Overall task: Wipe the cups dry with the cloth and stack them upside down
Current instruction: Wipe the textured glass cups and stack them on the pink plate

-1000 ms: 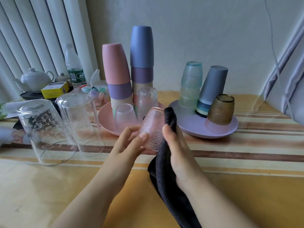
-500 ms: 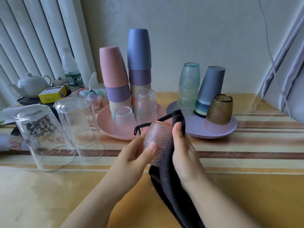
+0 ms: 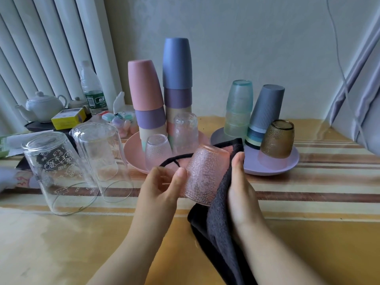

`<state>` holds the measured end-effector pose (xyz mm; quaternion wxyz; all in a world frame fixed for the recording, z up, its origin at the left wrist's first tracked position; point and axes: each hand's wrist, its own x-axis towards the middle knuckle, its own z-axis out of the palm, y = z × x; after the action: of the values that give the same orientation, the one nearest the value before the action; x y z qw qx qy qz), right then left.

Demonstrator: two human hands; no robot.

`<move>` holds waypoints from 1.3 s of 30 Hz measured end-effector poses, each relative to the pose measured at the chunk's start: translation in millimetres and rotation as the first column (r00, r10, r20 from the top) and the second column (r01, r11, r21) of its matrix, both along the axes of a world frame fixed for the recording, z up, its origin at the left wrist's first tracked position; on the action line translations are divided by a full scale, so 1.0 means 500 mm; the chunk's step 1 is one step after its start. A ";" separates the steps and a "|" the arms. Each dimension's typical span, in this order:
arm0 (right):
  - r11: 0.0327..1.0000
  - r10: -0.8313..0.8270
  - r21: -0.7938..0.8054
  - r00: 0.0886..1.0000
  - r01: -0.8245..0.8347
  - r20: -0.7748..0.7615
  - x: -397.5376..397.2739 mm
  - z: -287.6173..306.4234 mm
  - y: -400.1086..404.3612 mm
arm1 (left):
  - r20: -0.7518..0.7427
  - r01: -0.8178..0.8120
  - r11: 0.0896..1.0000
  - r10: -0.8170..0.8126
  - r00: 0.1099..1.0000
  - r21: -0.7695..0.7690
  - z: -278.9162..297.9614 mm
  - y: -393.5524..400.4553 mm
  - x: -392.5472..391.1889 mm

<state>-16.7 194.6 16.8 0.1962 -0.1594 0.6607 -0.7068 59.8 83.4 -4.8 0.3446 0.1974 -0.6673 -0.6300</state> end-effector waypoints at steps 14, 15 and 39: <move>0.998 0.013 -0.065 0.995 -0.020 -0.099 0.003 0.001 0.002 | 0.133 0.395 0.907 -0.378 0.916 -0.148 0.014 0.009 0.017; 0.992 0.047 -0.113 0.998 -0.052 -0.049 -0.002 0.006 0.009 | 0.139 0.422 0.901 -0.407 0.903 -0.105 0.018 0.011 0.021; 0.999 -0.014 -0.041 0.967 0.004 -0.253 0.019 0.022 0.002 | 0.129 0.296 0.901 -0.269 0.955 -0.318 -0.001 0.009 0.010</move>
<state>-7.1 195.7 27.9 0.1041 -0.2492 0.6668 -0.6946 64.6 87.8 -5.5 0.2504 0.0629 -0.7993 -0.5426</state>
